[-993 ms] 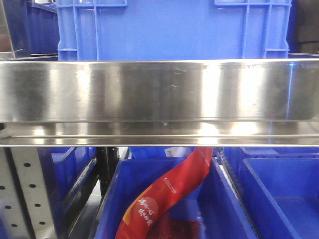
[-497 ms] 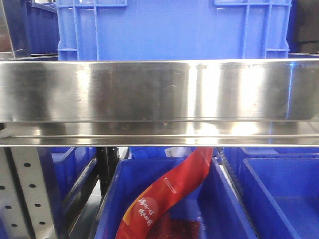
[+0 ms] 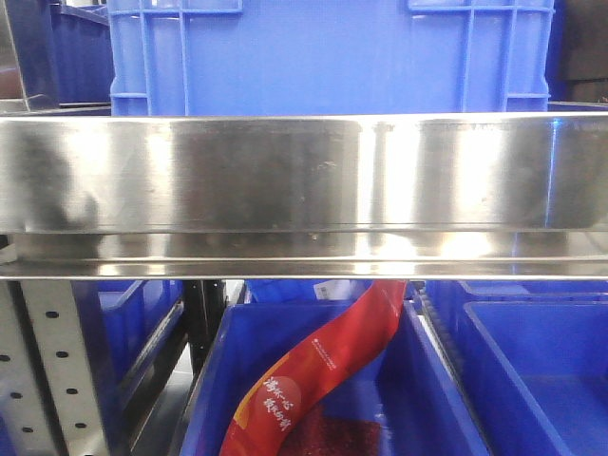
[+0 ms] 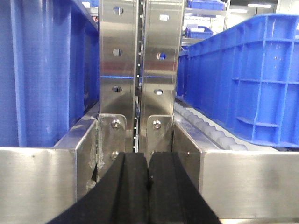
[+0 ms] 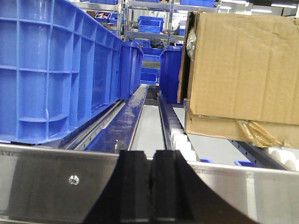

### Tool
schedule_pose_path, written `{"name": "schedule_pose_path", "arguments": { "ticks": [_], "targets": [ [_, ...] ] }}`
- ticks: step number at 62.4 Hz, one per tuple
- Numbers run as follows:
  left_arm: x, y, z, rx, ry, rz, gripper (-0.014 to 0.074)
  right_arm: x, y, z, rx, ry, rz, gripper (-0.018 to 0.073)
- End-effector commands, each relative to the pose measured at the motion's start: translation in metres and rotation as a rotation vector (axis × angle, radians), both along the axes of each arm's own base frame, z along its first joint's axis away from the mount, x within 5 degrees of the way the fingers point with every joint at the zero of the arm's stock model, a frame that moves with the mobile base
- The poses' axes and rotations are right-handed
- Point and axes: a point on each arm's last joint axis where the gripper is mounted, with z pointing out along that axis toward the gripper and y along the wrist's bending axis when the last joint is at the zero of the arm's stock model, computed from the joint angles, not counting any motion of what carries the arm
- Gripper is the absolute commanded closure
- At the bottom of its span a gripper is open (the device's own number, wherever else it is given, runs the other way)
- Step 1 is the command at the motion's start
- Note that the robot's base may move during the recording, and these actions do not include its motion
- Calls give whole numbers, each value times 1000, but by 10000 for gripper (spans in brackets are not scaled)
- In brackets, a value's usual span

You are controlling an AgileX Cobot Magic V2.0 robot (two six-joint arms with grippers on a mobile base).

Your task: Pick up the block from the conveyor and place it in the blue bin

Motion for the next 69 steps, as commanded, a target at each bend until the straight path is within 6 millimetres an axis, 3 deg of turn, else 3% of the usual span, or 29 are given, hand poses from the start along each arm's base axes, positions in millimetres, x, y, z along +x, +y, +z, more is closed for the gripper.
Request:
{"name": "schedule_pose_path", "arguments": {
  "ticks": [1,69],
  "targets": [
    [-1,0,2,-10,-27,2,708,0,0,2,-1,-27,-7,728],
    [-1,4,2,-7,-27,69,708,0,0,2,-1,-27,-7,728]
  ]
}}
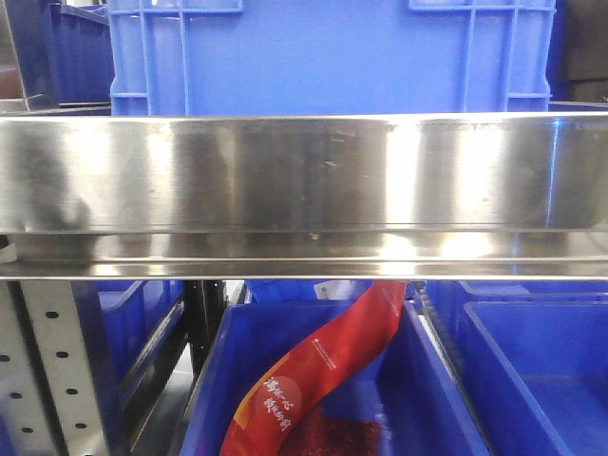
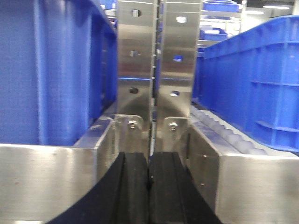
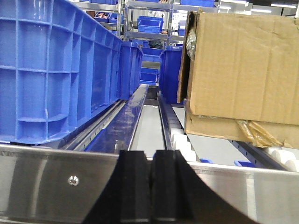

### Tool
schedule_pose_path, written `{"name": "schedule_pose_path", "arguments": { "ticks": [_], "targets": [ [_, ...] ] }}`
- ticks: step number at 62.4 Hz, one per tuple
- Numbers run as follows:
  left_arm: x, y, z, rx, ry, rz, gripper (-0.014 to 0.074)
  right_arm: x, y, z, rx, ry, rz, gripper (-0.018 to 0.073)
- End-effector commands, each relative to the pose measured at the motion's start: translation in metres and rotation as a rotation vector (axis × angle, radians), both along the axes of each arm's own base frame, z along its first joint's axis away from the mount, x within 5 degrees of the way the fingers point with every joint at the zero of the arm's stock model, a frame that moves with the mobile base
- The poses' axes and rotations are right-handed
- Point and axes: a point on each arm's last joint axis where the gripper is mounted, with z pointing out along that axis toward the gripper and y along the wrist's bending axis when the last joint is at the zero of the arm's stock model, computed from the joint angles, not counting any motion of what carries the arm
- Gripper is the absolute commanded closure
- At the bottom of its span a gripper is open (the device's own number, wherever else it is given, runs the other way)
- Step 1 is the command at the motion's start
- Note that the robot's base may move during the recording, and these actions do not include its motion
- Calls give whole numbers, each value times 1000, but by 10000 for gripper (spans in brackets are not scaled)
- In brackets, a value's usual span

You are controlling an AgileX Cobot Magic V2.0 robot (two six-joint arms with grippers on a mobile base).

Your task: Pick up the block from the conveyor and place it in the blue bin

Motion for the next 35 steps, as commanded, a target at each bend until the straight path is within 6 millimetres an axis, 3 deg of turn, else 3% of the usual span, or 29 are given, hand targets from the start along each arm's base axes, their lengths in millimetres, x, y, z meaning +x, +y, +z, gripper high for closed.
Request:
{"name": "schedule_pose_path", "arguments": {
  "ticks": [1,35],
  "targets": [
    [-1,0,2,-4,-24,5,708,0,0,2,1,-27,-5,728],
    [-1,0,2,-4,-24,5,708,0,0,2,1,-27,-5,728]
  ]
}}
